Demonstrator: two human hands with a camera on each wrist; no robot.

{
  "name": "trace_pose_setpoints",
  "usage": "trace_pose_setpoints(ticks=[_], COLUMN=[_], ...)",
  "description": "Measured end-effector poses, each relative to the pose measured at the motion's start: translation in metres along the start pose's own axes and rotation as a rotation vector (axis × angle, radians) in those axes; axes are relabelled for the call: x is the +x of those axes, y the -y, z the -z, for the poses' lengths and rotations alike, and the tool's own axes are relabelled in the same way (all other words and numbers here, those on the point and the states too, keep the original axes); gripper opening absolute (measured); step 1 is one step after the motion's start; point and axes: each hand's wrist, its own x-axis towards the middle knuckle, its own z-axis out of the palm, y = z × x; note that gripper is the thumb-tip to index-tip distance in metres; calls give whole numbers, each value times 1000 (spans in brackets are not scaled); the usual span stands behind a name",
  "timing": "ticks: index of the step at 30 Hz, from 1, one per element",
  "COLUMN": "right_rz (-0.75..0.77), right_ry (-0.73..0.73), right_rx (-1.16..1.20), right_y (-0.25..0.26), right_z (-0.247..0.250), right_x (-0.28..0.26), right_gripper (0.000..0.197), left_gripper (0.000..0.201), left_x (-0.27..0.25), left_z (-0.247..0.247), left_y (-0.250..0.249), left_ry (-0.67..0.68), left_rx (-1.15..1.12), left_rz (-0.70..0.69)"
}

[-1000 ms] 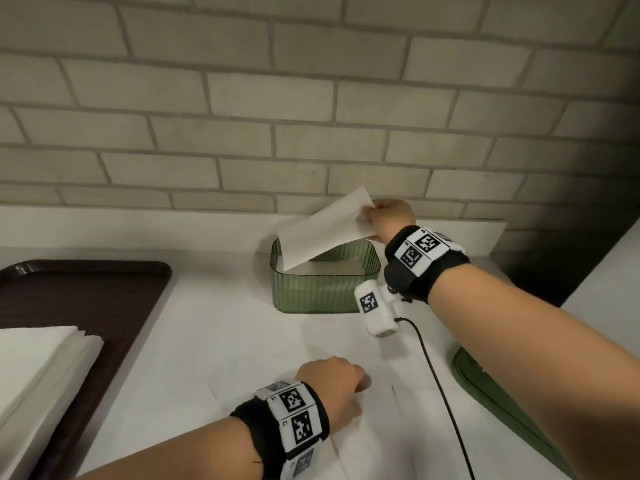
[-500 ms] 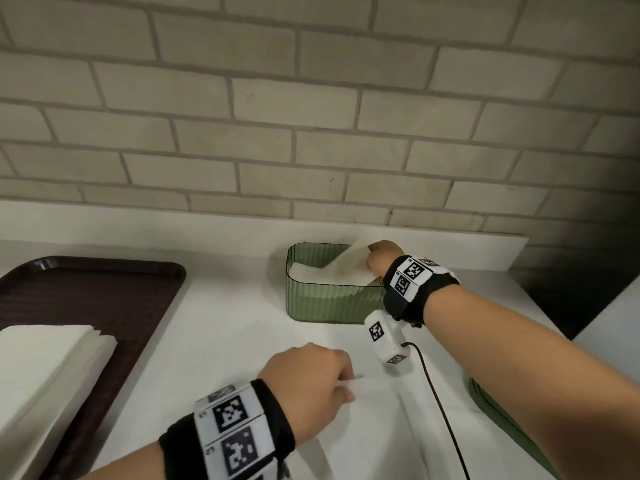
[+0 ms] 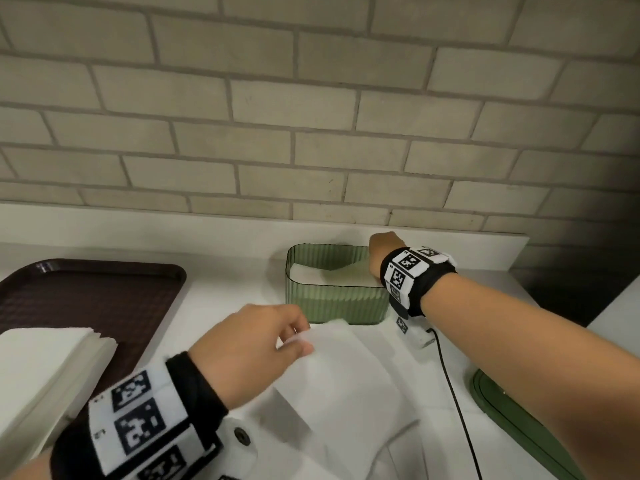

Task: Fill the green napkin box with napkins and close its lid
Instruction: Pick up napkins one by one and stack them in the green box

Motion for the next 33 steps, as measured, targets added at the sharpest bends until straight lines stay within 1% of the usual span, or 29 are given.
trace_pose_setpoints(ticks=[1, 2, 3, 5, 7, 9, 11, 12, 13, 14, 15, 16, 17, 18, 20, 21, 23, 24, 26, 27, 30, 32, 33], right_rz=[14, 34, 69, 115, 152, 169, 172, 163, 136, 91, 73, 65, 66, 71, 65, 59, 81, 114, 203, 243, 368, 449, 479], right_ry=[2, -3, 14, 17, 3, -3, 16, 56, 116, 198, 258, 291, 307, 302, 250, 212, 111, 59, 8, 31, 214, 281, 310], right_rx=[-8, -27, -50, -108, -90, 1, 197, 446, 761, 1069, 1251, 1332, 1370, 1380, 1339, 1282, 1085, 966, 753, 676, 429, 265, 228], right_y=[0, -1, 0, -3, -9, -16, -25, -29, -32, -36, -41, -47, -51, -54, -60, -63, -68, -71, -76, -78, -80, -78, -77], right_z=[2, 5, 7, 6, 9, 16, 24, 25, 24, 23, 23, 22, 20, 19, 16, 12, 5, 0, -10, -16, -39, -54, -61], right_x=[1, 3, -1, 5, 4, 2, -1, -5, -10, -16, -20, -19, -19, -18, -19, -19, -23, -27, -41, -51, -87, -110, -121], right_gripper=[25, 17, 2, 25, 30, 30, 26, 22, 23, 30, 44, 55, 61, 62, 51, 43, 25, 17, 15, 16, 19, 24, 25], left_gripper=[12, 12, 11, 11, 14, 16, 15, 15, 15, 15, 13, 13, 13, 13, 12, 21, 40, 43, 42, 40, 29, 25, 24], left_x=[3, 7, 11, 24, 41, 61, 82, 91, 101, 110, 118, 125, 131, 136, 147, 154, 164, 167, 172, 173, 172, 173, 174], left_z=[6, 13, 20, 32, 40, 42, 40, 38, 34, 31, 26, 22, 17, 13, 6, 2, -5, -8, -14, -18, -26, -29, -31], left_y=[2, 4, 6, 10, 14, 18, 24, 27, 30, 33, 35, 35, 35, 34, 27, 27, 28, 29, 31, 32, 33, 35, 36], left_ry=[-21, -43, -72, -149, -223, -250, -256, -259, -262, -263, -256, -243, -232, -232, -253, -243, -175, -154, -118, -118, -144, -142, -138], left_rx=[-20, -58, -94, -160, -331, -515, -591, -650, -741, -840, -910, -945, -952, -941, -864, -741, -368, -218, -45, 37, 241, 324, 365], left_rz=[-1, 1, 4, 16, 52, 128, 235, 293, 351, 402, 441, 469, 490, 502, 511, 498, 479, 473, 444, 427, 396, 388, 380])
